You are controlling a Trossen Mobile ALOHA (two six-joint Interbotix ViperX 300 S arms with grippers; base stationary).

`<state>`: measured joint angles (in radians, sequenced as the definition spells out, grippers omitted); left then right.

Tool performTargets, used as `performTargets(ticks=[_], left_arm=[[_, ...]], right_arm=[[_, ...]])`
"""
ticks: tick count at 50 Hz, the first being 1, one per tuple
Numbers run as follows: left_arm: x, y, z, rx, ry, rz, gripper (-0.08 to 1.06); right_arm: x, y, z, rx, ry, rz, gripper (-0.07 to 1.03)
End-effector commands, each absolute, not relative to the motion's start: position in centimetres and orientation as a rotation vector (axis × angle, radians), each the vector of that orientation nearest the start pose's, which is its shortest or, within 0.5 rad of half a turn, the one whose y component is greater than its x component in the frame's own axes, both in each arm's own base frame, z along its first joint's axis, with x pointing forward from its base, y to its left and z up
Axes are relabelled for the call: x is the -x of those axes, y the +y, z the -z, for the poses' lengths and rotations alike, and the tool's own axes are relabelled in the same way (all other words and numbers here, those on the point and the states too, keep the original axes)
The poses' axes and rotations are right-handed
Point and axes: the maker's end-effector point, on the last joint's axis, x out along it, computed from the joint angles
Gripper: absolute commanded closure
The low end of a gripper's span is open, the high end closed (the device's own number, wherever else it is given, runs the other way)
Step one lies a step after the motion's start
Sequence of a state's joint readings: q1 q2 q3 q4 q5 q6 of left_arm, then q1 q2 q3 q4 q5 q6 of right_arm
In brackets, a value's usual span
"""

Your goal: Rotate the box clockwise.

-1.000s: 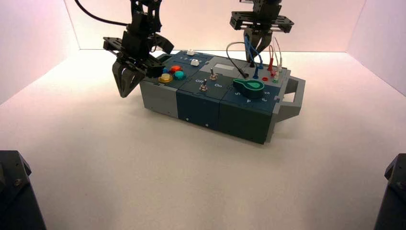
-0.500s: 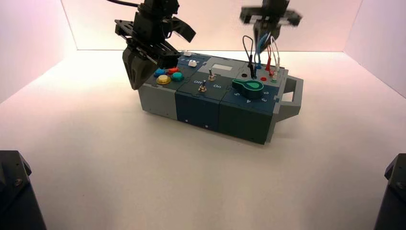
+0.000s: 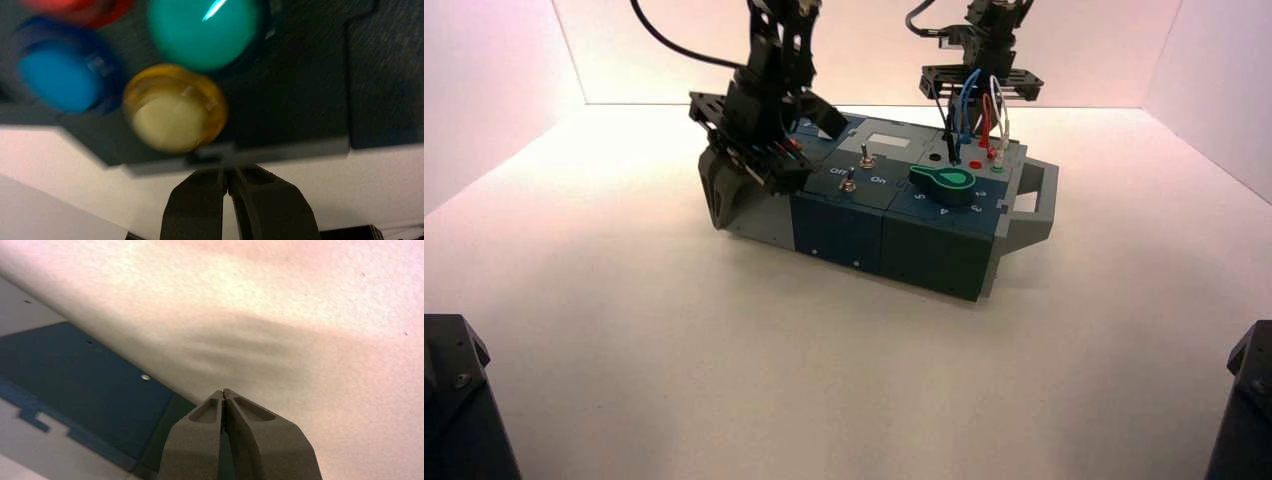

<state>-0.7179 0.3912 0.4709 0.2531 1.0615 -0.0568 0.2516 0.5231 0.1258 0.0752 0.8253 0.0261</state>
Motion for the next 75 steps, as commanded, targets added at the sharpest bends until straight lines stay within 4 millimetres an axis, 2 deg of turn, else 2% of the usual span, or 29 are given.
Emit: performTargets(ticks=[1, 8, 10, 32, 40, 45, 48, 49, 54, 58, 64, 65, 69, 75], left_arm=[[-27.0, -18.2, 0.8, -0.911, 1.666, 0.409, 1.01], [-28.0, -18.3, 1.5, -0.926, 1.655, 0.404, 1.01], [-29.0, -18.4, 1.7, -0.927, 1.644, 0.397, 1.01], [-33.9, -17.8, 2.6, -0.896, 1.615, 0.342, 1.01], [-36.0, -18.1, 2.7, -0.918, 1.577, 0.332, 1.01], [-37.1, -18.2, 2.6, -0.917, 1.557, 0.323, 1.01], [-37.3, -18.2, 2.6, -0.918, 1.557, 0.321, 1.01], [-37.4, -18.1, 2.7, -0.917, 1.563, 0.316, 1.01], [-36.8, -17.5, 2.4, -0.930, 1.601, 0.297, 1.01], [-36.1, -17.0, 1.0, -0.934, 1.611, 0.285, 1.01], [-35.6, -16.6, -2.9, -0.905, 1.562, 0.275, 1.01], [-35.6, -16.6, -2.9, -0.905, 1.562, 0.275, 1.01], [-35.5, -16.5, -7.0, -0.867, 1.495, 0.263, 1.01], [-35.3, -16.2, -11.1, -0.831, 1.438, 0.246, 1.01]], right_arm=[[-43.5, 12.5, -1.6, 0.079, 1.465, -0.196, 0.99], [-42.4, 12.2, -1.5, 0.081, 1.485, -0.194, 0.99], [-41.6, 12.1, -1.6, 0.080, 1.494, -0.193, 0.99], [-37.2, 11.4, -2.0, 0.091, 1.546, -0.198, 0.99], [-35.8, 12.0, -2.8, 0.082, 1.544, -0.214, 0.99], [-34.8, 12.3, -2.6, 0.086, 1.558, -0.221, 0.99], [-34.6, 12.2, -2.4, 0.087, 1.566, -0.220, 0.99], [-33.8, 11.9, -1.6, 0.100, 1.590, -0.216, 0.99], [-33.8, 11.1, -1.2, 0.120, 1.579, -0.208, 0.99], [-34.2, 10.7, -1.7, 0.127, 1.551, -0.205, 0.99], [-35.2, 10.8, -3.4, 0.137, 1.499, -0.211, 0.99], [-35.3, 10.8, -3.7, 0.138, 1.493, -0.212, 0.99], [-35.9, 10.8, -5.6, 0.149, 1.454, -0.217, 0.99], [-36.7, 10.6, -8.7, 0.184, 1.403, -0.221, 0.99]])
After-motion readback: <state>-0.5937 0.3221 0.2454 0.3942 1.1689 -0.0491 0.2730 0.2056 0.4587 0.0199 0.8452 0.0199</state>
